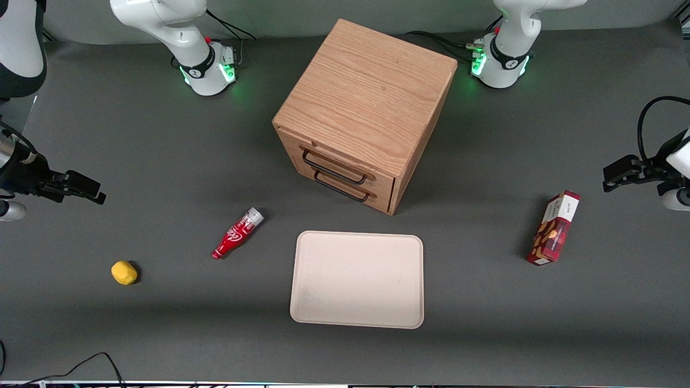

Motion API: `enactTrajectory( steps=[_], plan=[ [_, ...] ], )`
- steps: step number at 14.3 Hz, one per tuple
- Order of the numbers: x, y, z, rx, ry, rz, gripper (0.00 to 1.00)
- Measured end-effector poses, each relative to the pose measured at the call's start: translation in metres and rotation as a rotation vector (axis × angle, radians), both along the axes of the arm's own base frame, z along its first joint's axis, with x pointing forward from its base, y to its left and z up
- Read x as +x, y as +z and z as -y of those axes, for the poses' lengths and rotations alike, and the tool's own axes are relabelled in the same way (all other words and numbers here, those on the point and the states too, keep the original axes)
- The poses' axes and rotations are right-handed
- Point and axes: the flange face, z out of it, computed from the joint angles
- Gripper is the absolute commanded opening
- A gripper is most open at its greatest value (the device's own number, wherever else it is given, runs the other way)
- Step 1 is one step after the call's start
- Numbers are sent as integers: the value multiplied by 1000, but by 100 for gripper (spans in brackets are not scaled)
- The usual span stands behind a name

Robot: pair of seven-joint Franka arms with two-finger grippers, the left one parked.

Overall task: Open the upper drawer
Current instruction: 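Lift the right gripper off its rest pose toward the cabinet, then move the right gripper to the upper drawer's black handle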

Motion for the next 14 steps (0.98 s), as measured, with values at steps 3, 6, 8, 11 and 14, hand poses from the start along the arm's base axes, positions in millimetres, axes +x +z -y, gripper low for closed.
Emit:
enactTrajectory(
  steps=[3, 6, 8, 11, 14],
  plan=[
    [2, 3, -4, 0, 6, 5, 100],
    [5, 2, -14, -1, 23, 7, 100],
    [5, 5, -35, -1, 60, 12, 100],
    [-1, 10, -85, 0, 167, 1, 100],
    [-14, 15, -144, 4, 393, -11, 100]
  ],
)
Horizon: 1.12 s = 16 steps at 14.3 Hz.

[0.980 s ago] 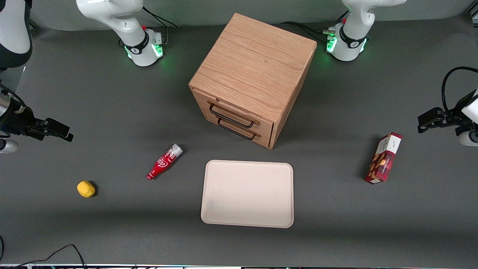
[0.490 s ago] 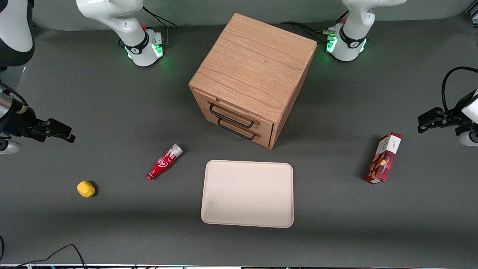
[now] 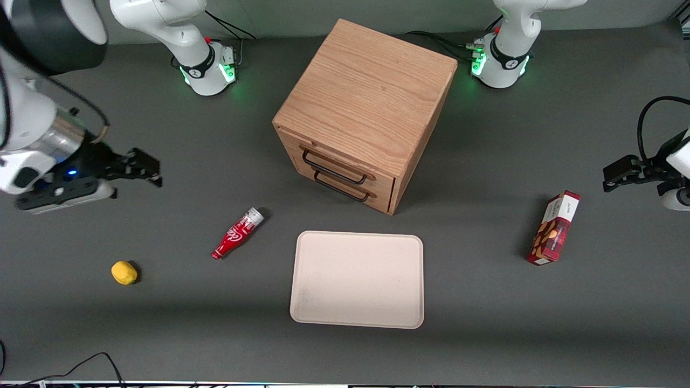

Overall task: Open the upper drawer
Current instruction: 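Move the right gripper to the upper drawer's black handle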

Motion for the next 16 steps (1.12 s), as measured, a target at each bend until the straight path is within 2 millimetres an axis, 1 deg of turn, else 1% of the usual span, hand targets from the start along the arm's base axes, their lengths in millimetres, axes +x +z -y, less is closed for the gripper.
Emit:
enactTrajectory(
  steps=[2, 4, 7, 10, 14, 16],
  plan=[
    [-9, -2, -38, 3, 153, -2, 100],
    [-20, -7, -75, 3, 255, -9, 100],
    [-36, -20, -127, -2, 401, -25, 100],
    [-43, -45, -171, -1, 522, -37, 100],
    [-50, -89, -233, 32, 630, -33, 100],
    [-51, -109, -255, 51, 662, -28, 100]
  ],
)
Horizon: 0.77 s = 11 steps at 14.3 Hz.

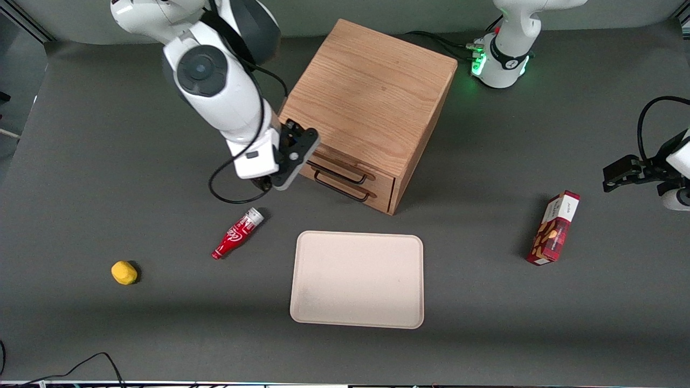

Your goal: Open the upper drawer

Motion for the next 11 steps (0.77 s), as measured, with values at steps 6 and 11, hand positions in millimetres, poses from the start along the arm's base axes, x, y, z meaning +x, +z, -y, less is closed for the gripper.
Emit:
enactTrajectory(
  steps=[6, 11],
  plan=[
    [9, -53, -31, 48, 100, 13, 100],
    [11, -65, -39, 72, 124, 13, 100]
  ],
)
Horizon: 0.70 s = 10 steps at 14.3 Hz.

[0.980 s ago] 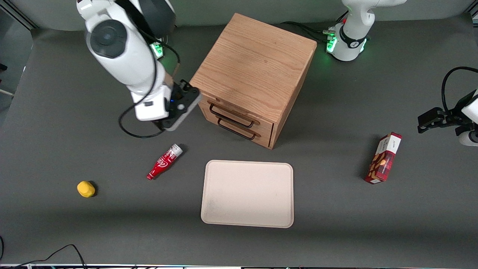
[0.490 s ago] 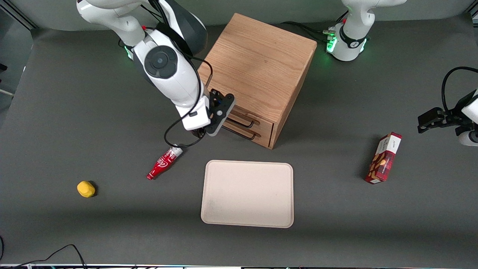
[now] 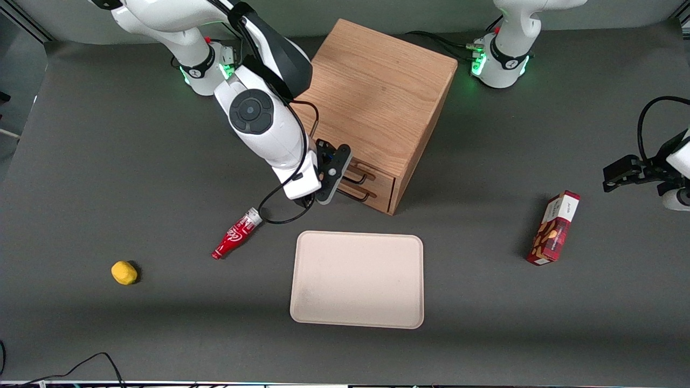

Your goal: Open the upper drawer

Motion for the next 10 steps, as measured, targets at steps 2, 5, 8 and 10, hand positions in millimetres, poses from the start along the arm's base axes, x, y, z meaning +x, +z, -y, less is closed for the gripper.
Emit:
enactTrajectory(
  steps=[2, 5, 8, 10],
  plan=[
    [1, -1, -1, 4, 22, 3, 100],
    [3, -11, -2, 7, 39, -3, 100],
    [6, -28, -6, 14, 42, -7, 100],
    [10, -35, -6, 17, 59, -6, 100]
  ],
)
